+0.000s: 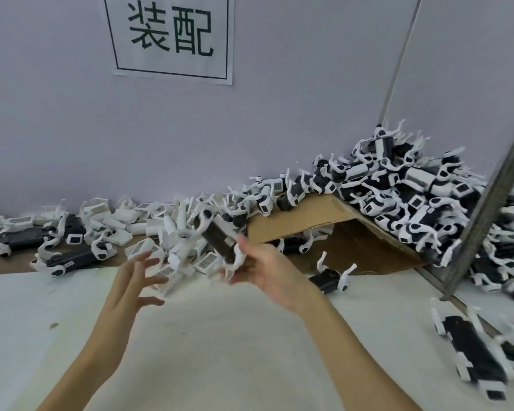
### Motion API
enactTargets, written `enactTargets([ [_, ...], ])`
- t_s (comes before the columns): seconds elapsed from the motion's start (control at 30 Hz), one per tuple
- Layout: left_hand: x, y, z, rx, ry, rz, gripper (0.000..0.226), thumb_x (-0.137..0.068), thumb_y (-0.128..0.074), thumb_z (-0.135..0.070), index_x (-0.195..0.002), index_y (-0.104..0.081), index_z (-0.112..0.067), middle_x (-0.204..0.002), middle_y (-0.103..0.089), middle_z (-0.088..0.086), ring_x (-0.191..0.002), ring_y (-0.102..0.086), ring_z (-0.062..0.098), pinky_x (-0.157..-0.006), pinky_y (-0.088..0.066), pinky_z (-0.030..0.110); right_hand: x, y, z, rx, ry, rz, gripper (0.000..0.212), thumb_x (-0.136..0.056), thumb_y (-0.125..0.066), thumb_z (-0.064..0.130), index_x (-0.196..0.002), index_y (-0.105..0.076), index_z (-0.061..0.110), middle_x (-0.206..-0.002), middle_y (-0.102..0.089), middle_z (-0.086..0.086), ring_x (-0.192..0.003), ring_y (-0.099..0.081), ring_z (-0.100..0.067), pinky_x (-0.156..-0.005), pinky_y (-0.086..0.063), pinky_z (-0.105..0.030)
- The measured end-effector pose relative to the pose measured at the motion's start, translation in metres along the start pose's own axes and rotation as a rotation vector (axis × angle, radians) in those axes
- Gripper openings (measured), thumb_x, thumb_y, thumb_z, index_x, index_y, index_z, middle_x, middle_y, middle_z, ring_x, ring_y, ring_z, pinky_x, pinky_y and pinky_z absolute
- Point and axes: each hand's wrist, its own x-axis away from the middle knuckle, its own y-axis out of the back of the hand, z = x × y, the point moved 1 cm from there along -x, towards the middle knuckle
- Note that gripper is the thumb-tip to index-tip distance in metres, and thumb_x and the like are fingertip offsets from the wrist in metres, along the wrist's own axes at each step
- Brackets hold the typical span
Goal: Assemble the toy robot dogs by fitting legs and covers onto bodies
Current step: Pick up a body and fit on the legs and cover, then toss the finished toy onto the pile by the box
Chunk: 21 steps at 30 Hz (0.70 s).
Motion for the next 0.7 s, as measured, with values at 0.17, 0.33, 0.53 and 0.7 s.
enactTargets([
  [0.17, -0.004, 0.003, -0.003, -0.005, 0.021, -0.020, 0.056, -0.104, -0.045, -0.068, -0.128, -0.070, -0.024, -0.129, -0.072, -0.004, -0.108, -0.070, 0.028, -0.083, -0.054, 0.051, -0.007, 0.088, 0.110, -0.205, 0.287, -0.727, 0.052, -0.106, -0.061, 0.034, -0.150, -0.046, 0.009, -0.152, -0.054, -0.016, -0.137, -0.056, -0.030, -0.121, -0.038, -0.048],
  [0.33, -0.002, -0.001, -0.003, -0.150, 0.020, -0.041, 0.042, -0.104, -0.045, -0.055, -0.113, -0.075, -0.027, -0.118, -0.073, -0.012, -0.098, -0.071, 0.016, -0.082, -0.056, 0.039, -0.008, 0.068, 0.074, -0.382, 0.261, -0.464, 0.057, -0.100, -0.067, 0.025, -0.149, -0.047, 0.002, -0.138, -0.064, -0.025, -0.122, -0.069, -0.033, -0.101, -0.058, -0.039],
  [0.53, -0.003, 0.007, 0.009, -0.688, -0.119, -0.176, 0.007, -0.102, -0.069, -0.022, -0.103, -0.071, -0.028, -0.117, -0.063, -0.003, -0.106, -0.062, 0.020, -0.078, -0.052, 0.033, 0.003, -0.020, -0.048, -0.432, -0.018, -0.200, 0.032, -0.108, -0.052, 0.023, -0.125, -0.068, 0.001, -0.100, -0.073, -0.018, -0.086, -0.073, -0.027, -0.079, -0.061, -0.034],
  [0.7, -0.019, 0.029, 0.024, -1.119, 0.041, -0.346, 0.047, -0.099, -0.072, -0.028, -0.141, -0.061, -0.010, -0.155, -0.042, 0.019, -0.140, -0.036, 0.042, -0.110, -0.033, 0.057, 0.002, -0.039, -0.074, -0.491, -0.146, -0.166, 0.032, -0.106, -0.054, 0.025, -0.119, -0.073, 0.003, -0.089, -0.070, -0.012, -0.073, -0.068, -0.022, -0.068, -0.058, -0.029],
])
